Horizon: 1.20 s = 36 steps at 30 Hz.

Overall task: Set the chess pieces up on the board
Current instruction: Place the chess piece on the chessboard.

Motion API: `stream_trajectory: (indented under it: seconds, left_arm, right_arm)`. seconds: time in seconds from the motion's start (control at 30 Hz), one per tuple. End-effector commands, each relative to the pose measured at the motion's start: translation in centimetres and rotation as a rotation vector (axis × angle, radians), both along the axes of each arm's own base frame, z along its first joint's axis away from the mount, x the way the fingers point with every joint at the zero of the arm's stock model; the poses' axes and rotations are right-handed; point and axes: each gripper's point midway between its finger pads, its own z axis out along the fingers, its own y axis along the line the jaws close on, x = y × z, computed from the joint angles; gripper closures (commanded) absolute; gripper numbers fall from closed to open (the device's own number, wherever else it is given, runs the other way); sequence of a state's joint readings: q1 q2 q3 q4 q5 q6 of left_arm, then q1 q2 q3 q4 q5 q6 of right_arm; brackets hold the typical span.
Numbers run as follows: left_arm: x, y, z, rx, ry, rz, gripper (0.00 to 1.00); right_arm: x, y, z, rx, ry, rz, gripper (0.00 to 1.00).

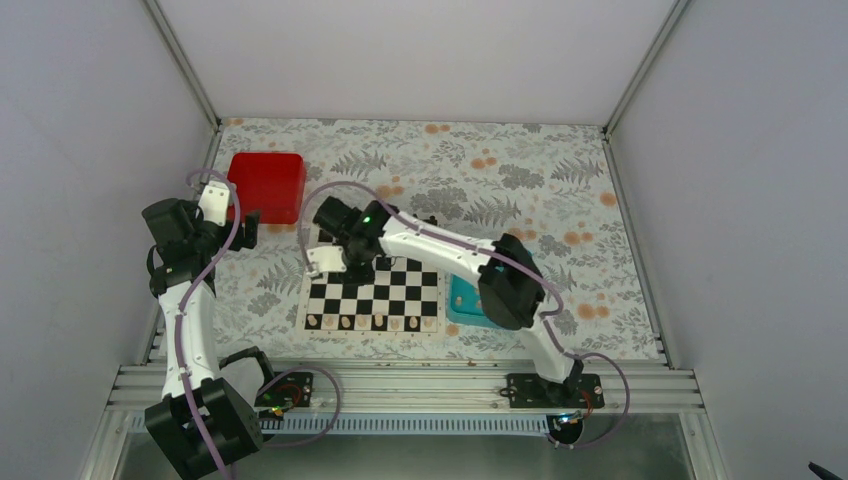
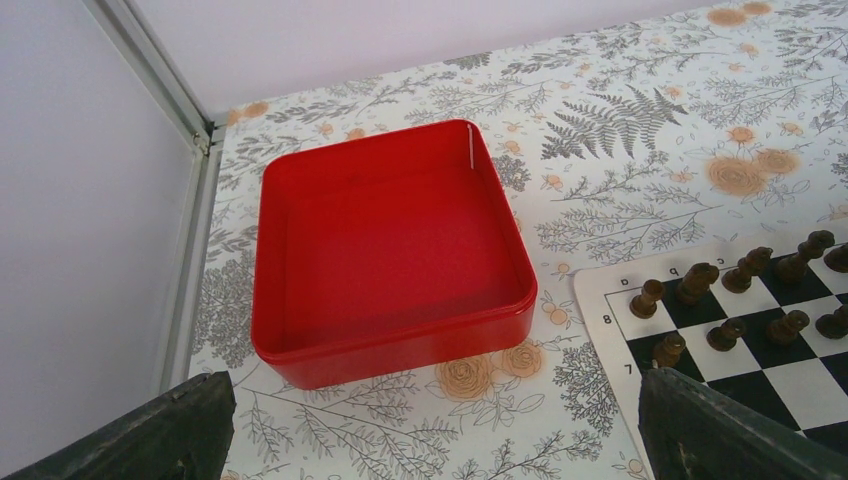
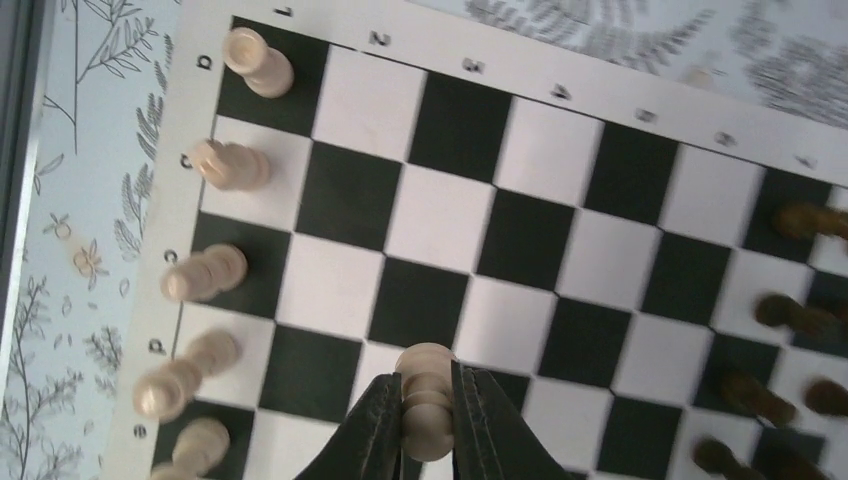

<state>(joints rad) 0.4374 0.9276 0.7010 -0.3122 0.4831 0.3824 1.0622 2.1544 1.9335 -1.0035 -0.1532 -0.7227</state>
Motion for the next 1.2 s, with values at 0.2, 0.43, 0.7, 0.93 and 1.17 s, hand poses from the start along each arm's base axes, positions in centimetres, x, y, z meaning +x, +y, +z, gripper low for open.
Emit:
stream_trajectory:
  seconds: [0.2,0.43,0.7,0.93,1.17]
  left_arm:
    - [-0.1,-0.1,0.4,0.008,-0.021,-0.018,0.0]
    - [0.0,-0.1,0.3,0.009,-0.021,-0.02,0.0]
    - [0.0,-0.1,0.3,0.009,-0.022,-0.02,0.0]
    - [0.0,-0.1,0.4,0.009,-0.022,-0.021,0.0]
    - [0.0,-0.1,0.3,0.01,-0.023,-0.022,0.0]
  right_arm:
    - [-3.6,5.4,-3.6,0.016,0.009,0.078,0.89]
    - [-3.9,7.6,-3.7,0.053,-0.015,0.1,0.89]
    - [-4.0,8.2,-5.3,0.043,-0.011,0.112,0.89]
    - [-4.3,8.2,-6.3,0.027,-0.001,0.123,0.89]
    - [-4.5,8.4,-6.6,0.03,0.012,0.13,0.89]
